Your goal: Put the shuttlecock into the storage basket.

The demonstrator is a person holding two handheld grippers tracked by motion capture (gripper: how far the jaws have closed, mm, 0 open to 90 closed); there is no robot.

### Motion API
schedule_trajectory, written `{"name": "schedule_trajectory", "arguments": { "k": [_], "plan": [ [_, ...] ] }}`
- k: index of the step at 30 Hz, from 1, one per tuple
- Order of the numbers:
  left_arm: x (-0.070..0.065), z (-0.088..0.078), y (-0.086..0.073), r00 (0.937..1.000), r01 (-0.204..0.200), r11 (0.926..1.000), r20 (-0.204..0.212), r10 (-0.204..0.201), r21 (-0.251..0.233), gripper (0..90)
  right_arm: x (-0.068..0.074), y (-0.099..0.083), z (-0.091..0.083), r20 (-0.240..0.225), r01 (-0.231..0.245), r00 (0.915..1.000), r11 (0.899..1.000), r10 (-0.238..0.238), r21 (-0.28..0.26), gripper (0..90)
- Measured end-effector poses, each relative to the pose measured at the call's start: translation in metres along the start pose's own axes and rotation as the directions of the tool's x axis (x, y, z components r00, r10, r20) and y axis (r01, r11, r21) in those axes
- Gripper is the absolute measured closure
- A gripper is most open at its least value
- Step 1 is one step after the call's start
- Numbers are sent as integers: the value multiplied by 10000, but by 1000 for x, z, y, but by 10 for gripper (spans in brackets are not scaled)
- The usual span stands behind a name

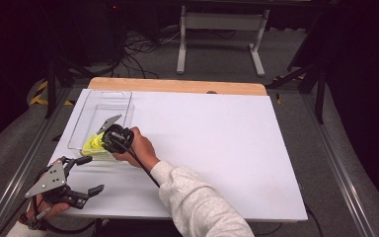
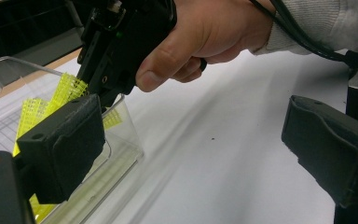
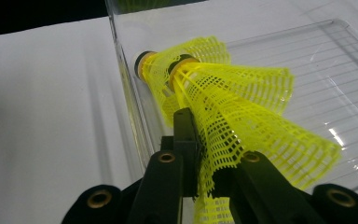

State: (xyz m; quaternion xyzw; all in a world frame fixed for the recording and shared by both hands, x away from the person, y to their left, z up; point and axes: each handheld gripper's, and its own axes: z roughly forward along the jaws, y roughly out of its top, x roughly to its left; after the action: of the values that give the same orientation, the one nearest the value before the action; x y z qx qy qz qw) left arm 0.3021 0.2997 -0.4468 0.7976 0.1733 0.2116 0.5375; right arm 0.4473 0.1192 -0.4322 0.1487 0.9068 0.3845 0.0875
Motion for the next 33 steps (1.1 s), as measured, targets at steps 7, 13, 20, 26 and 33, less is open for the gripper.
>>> {"name": "schedule_trajectory", "arguments": {
  "k": [7, 13, 20, 26, 33],
  "plan": [
    [0, 0, 0, 10000, -21, 10000, -23, 21, 6, 68, -4, -2, -3, 14, -340, 9994, 9994, 340, -47, 708],
    [0, 0, 0, 10000, -10, 10000, -20, 10, -4, 68, -4, -8, -12, 75, -508, 9987, 9984, 510, -260, 624],
    [0, 1, 0, 10000, -24, 10000, -26, 24, 85, 67, -2, -13, -35, 495, -69, 9987, 9956, 116, -932, 546],
    [0, 2, 0, 10000, -28, 9999, -58, 29, 161, 66, 2, -19, -48, 686, 439, 9970, 9896, -347, -1371, 520],
    [0, 3, -1, 10000, -54, 9997, -41, 55, 246, 66, 5, -23, -60, 1069, 792, 9923, 9836, -623, -1621, 503]
  ]
}}
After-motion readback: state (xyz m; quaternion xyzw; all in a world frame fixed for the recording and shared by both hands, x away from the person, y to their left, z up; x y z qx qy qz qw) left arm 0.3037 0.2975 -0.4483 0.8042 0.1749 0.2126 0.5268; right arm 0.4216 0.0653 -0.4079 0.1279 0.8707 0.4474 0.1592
